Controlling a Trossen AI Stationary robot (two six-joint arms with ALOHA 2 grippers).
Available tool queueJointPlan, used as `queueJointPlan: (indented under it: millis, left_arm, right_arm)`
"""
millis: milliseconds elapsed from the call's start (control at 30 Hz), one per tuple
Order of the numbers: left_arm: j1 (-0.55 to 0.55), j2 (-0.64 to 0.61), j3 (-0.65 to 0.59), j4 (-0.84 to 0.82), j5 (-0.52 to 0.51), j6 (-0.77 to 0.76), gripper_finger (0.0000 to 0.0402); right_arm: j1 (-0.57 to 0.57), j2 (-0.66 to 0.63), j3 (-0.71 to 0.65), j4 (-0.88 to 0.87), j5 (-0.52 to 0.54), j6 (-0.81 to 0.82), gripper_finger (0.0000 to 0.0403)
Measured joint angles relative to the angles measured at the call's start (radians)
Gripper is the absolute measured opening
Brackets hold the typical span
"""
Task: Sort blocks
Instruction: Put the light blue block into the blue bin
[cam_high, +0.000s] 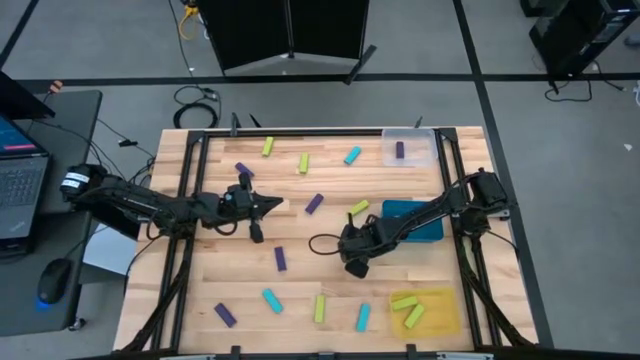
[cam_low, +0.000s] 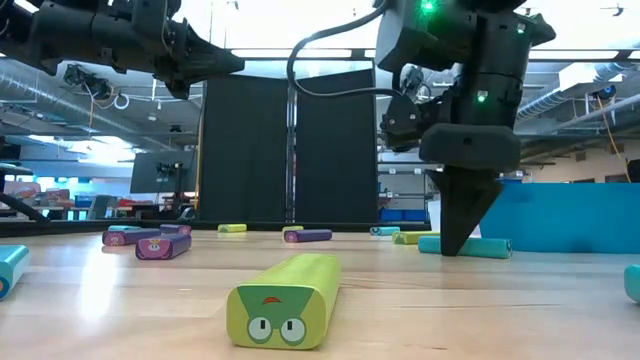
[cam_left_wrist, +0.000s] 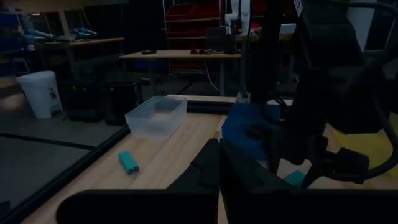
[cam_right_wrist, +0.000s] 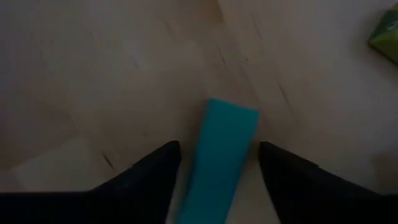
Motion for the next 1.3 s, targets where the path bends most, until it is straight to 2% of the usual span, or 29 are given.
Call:
queueJointPlan:
  millis: [200,467,633,733,900,1067,1233,1300]
  left_arm:
    - [0.000,0.000,0.000,-0.006,0.000,0.001,0.0008]
    - [0.000,0.000,0.000,-0.013,-0.003,0.002,0.0008]
    - [0.000,0.000,0.000,-0.013,-0.003,0.002,0.0008]
    - [0.000,0.000,0.000,-0.015,-0.003,0.002,0.0008]
    - [0.000,0.000,0.000,-0.020,-0.002,0.002,0.0008]
    - [0.000,0.000,0.000,-0.026,-0.002,0.003,0.0008]
    - [0.000,0.000,0.000,-0.026,-0.004,0.003,0.0008]
    - [0.000,0.000,0.000,-0.026,-0.006,0.003,0.0008]
  right_arm:
    - [0.001,-0.027,-0.003,0.020,-0.010,-0.019,0.0111]
    - [-0.002,-0.113,-0.008,0.012,0.032,-0.071,0.0111]
    - [0.004,-0.262,-0.007,-0.012,0.140,-0.112,0.0111]
    - [0.006,-0.376,-0.006,-0.098,0.209,-0.100,0.0111]
    - [0.007,-0.528,-0.005,-0.397,0.319,0.074,0.0111]
    - [0.014,-0.560,-0.005,-0.686,0.331,0.312,0.0111]
    - [0.033,-0.533,-0.005,-0.723,0.317,0.391,0.0111]
    - [0.034,-0.524,-0.005,-0.705,0.292,0.379,0.0137]
